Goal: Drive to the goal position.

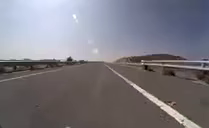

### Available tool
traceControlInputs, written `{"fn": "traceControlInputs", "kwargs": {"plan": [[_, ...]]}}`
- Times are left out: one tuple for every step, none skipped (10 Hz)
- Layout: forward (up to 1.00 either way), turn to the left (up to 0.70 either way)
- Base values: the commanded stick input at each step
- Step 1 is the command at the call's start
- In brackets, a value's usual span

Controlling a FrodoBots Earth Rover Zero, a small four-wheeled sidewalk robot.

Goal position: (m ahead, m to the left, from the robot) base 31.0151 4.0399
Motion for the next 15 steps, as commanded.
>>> {"fn": "traceControlInputs", "kwargs": {"plan": [[1.00, 0.00], [1.00, 0.00], [1.00, 0.00], [1.00, 0.00], [1.00, 0.00], [1.00, 0.00], [1.00, 0.00], [1.00, 0.00], [1.00, 0.00], [1.00, 0.00], [1.00, 0.00], [1.00, 0.00], [1.00, 0.00], [1.00, 0.00], [1.00, 0.00]]}}
